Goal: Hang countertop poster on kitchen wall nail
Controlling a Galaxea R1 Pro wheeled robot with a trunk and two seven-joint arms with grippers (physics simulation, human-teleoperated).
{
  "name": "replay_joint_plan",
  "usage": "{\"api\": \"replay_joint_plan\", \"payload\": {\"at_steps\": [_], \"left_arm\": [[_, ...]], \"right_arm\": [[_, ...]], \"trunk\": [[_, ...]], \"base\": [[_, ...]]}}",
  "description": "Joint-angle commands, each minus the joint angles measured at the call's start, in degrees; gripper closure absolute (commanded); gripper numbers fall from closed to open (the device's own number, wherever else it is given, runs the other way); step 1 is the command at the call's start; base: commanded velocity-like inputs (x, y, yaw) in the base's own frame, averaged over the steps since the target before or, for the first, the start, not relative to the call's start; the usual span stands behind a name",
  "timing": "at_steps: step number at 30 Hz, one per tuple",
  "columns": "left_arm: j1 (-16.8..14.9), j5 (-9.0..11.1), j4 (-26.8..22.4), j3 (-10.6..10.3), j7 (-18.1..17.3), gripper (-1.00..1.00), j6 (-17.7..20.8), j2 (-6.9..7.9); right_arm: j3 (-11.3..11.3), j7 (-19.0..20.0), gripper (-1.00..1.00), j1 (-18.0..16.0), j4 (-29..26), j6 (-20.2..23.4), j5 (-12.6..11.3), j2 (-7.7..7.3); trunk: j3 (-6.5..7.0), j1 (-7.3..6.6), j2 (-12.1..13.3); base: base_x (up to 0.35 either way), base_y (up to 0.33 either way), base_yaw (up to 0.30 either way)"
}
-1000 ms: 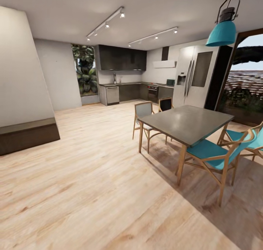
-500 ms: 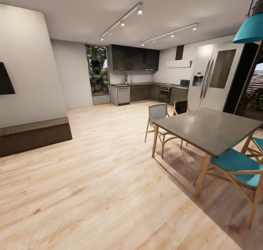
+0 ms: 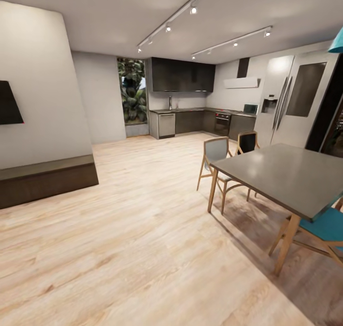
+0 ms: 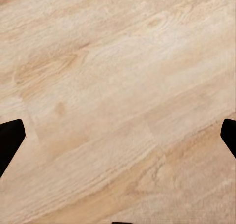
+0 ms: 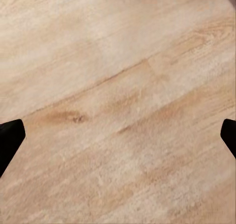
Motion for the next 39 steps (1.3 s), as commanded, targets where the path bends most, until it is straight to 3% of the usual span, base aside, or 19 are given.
{"api": "replay_joint_plan", "payload": {"at_steps": [1, 39], "left_arm": [[0.0, 0.0, 0.0, 0.0, 0.0, -1.00, -0.1, 0.00], [0.0, 0.0, 0.0, 0.0, 0.0, -1.00, -0.1, 0.08]], "right_arm": [[0.1, 0.0, -1.00, 0.0, 0.1, -0.6, 0.1, -0.02], [0.0, 0.0, -1.00, 0.0, 0.1, -1.1, 0.1, -0.02]], "trunk": [[-0.05, 0.04, 0.0], [-0.05, 0.04, 0.0]], "base": [[0.323, 0.130, 0.001], [0.332, 0.071, 0.000]]}}
